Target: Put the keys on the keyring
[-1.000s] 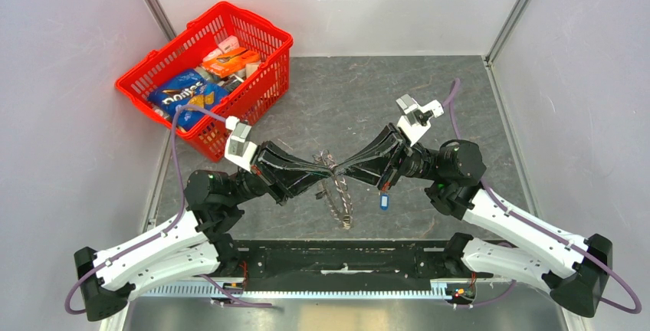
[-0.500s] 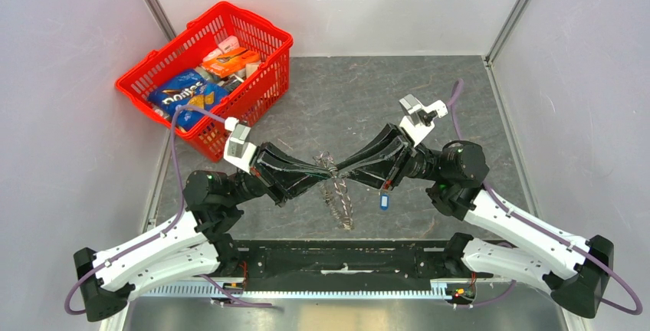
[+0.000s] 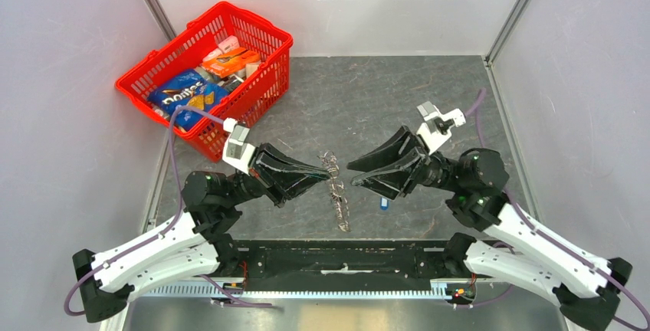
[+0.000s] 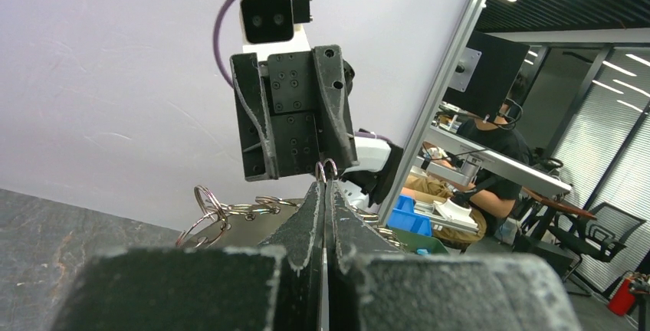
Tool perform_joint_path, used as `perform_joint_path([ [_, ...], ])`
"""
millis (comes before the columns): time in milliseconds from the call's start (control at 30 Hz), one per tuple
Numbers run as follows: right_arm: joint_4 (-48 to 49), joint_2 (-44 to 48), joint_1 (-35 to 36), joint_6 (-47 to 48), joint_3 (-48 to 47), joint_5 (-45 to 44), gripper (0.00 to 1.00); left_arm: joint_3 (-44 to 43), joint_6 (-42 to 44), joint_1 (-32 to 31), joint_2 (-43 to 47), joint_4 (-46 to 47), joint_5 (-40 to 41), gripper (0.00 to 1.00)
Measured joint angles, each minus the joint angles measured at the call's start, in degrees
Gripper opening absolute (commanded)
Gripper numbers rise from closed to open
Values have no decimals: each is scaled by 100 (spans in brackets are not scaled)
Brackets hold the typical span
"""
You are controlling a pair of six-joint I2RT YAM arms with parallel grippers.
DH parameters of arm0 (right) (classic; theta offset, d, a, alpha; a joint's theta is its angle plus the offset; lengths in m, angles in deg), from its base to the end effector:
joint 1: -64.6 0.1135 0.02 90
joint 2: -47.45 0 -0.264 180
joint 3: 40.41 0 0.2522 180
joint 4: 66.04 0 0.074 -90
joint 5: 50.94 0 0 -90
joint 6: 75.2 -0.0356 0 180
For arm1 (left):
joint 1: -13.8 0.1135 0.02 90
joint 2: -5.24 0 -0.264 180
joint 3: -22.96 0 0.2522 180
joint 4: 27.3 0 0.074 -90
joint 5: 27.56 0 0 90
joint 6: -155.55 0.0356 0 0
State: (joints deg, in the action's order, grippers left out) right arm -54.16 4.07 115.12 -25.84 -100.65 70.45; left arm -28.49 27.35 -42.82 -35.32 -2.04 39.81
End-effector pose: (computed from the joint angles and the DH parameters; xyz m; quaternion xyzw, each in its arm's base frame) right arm 0.0881 0.1361 0.4182 -0.2741 0.4686 0.6881 0.4814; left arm 0.0729 -0.1356 0.3958 0.2437 0.4103 -0.7038 0.5263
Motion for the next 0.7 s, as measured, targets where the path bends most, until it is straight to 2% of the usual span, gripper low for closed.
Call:
perform_joint_path([
  [167,-2111,772,2,688,-350,-997,52,0,33,0,118,-17,0,2],
  [300,-3582,905,0,970,-721,-2074,51,0,39,0,162,-22,0,2],
  [467,-4968,424,0,920,-527,-3126,50,0,50,0,173,-61,0,2],
  [700,-5967,-511,-48,739,258,-4044,50,0,76,0,190,-219,2,2],
])
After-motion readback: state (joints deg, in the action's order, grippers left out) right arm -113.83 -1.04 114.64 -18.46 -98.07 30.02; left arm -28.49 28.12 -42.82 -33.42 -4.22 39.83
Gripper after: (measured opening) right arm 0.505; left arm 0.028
